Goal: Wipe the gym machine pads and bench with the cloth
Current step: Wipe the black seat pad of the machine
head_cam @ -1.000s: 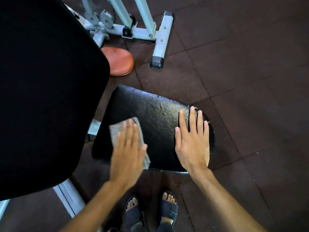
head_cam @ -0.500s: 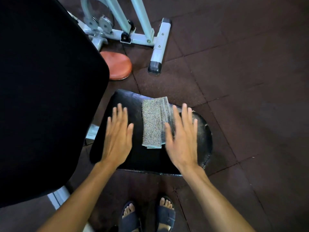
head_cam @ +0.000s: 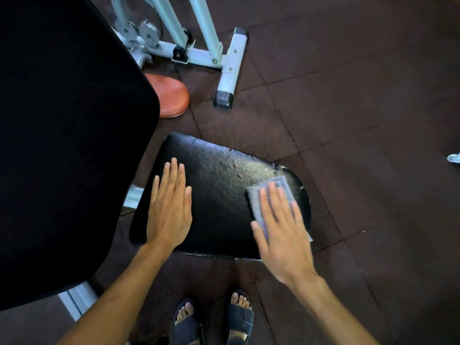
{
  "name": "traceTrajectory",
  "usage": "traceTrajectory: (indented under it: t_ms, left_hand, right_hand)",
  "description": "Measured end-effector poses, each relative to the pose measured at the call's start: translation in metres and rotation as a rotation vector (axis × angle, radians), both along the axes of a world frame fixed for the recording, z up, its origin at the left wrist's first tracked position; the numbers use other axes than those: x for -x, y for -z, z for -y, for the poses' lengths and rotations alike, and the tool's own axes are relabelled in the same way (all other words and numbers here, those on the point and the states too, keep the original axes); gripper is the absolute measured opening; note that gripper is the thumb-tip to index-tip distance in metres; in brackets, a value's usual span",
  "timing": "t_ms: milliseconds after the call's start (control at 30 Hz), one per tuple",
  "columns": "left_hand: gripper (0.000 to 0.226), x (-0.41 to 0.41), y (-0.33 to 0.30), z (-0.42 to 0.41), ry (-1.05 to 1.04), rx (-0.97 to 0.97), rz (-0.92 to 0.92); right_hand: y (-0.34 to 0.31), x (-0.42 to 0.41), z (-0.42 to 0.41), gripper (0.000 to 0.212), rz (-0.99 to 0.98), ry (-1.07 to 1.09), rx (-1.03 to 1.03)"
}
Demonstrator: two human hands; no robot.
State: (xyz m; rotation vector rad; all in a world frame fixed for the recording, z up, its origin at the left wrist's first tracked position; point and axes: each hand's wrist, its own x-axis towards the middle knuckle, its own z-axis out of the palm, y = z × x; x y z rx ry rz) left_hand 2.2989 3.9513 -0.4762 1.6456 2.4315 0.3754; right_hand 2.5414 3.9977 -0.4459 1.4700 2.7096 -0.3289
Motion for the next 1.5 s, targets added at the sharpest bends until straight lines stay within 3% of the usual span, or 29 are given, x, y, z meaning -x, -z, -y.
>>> traceTrajectory:
  t_ms: [200, 367, 433, 533, 700, 833, 967, 1167, 1267, 1400, 1500]
  left_hand:
    - [0.059, -0.003, -0.001, -0.004, -0.011, 0.027, -0.056]
    - [0.058, 0.000, 0.000, 0.000, 0.014, 0.028, -0.046]
    - [0.059, -0.001, -0.001, 0.000, 0.008, 0.029, -0.047]
    - [0.059, -0.001, -0.001, 0.000, 0.005, 0.029, -0.049]
    - [0.058, -0.001, 0.001, -0.001, 0.007, 0.012, -0.037]
    - [0.057, 0.001, 0.003, -0.001, 0.008, 0.033, -0.038]
    - [0.059, -0.002, -0.015, 0.005, 0.041, 0.149, -0.006]
    - [0.068, -0.051, -0.089, 0.049, 0.329, 0.318, -0.030]
    - [0.070, -0.101, -0.119, 0.064, 0.482, 0.416, 0.002]
    - [0.086, -0.183, -0.148, 0.082, 0.741, 0.496, -0.001]
    - [0.085, -0.263, -0.167, 0.099, 0.944, 0.603, -0.006]
  right_hand:
    - [0.001, 0.061, -0.049, 0.066, -0.003, 0.175, -0.017]
    - [-0.002, 0.043, -0.009, 0.062, 0.019, -0.158, 0.039]
    - [-0.004, 0.025, -0.005, 0.060, 0.066, -0.189, 0.007]
    - [-0.010, 0.022, -0.003, 0.061, 0.121, -0.102, -0.021]
    - [-0.002, 0.036, 0.003, 0.071, 0.043, -0.003, 0.022]
    - [0.007, 0.049, 0.000, 0.057, 0.047, 0.055, -0.039]
    - [-0.006, 0.047, 0.001, 0.052, -0.125, 0.116, 0.146]
    - [-0.071, -0.001, 0.052, 0.049, -0.571, 0.521, 0.638]
    - [-0.088, -0.044, 0.100, 0.042, -0.716, 0.801, 0.684]
    - [-0.109, -0.110, 0.165, 0.038, -0.784, 1.063, 0.691]
    - [-0.118, -0.169, 0.214, 0.036, -0.833, 1.249, 0.670]
